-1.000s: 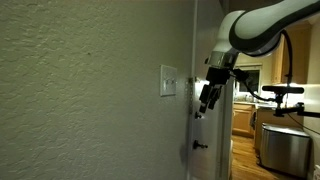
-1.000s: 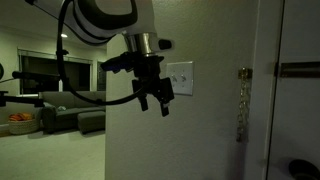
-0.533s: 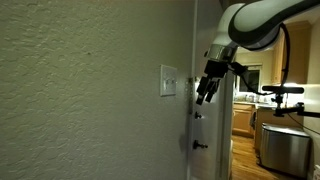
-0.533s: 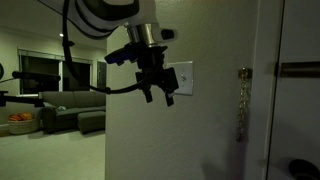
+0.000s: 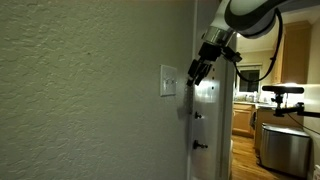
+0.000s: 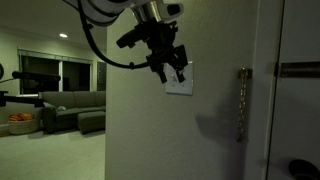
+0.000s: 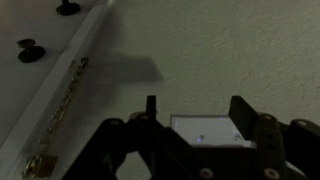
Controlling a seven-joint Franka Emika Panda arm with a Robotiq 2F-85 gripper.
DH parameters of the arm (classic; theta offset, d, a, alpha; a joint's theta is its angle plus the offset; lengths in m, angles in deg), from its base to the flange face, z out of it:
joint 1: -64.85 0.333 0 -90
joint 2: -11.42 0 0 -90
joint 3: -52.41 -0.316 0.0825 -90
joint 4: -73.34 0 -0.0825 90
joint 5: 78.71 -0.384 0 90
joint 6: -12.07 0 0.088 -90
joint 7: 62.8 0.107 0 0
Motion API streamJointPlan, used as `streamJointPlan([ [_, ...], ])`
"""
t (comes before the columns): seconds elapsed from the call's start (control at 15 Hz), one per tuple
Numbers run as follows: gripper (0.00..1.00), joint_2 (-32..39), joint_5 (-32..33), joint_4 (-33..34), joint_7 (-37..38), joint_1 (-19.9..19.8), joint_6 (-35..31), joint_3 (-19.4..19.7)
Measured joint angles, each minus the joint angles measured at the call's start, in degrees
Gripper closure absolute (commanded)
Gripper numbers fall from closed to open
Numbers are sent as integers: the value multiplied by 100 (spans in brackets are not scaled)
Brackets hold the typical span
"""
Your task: Turn off the right light switch
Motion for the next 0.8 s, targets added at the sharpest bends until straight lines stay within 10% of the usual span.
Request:
streamJointPlan([
  [0.27,80,140,-18,354,0,0,-195,-32],
  [0.8,86,502,-277,907,-3,16,-277,-179],
])
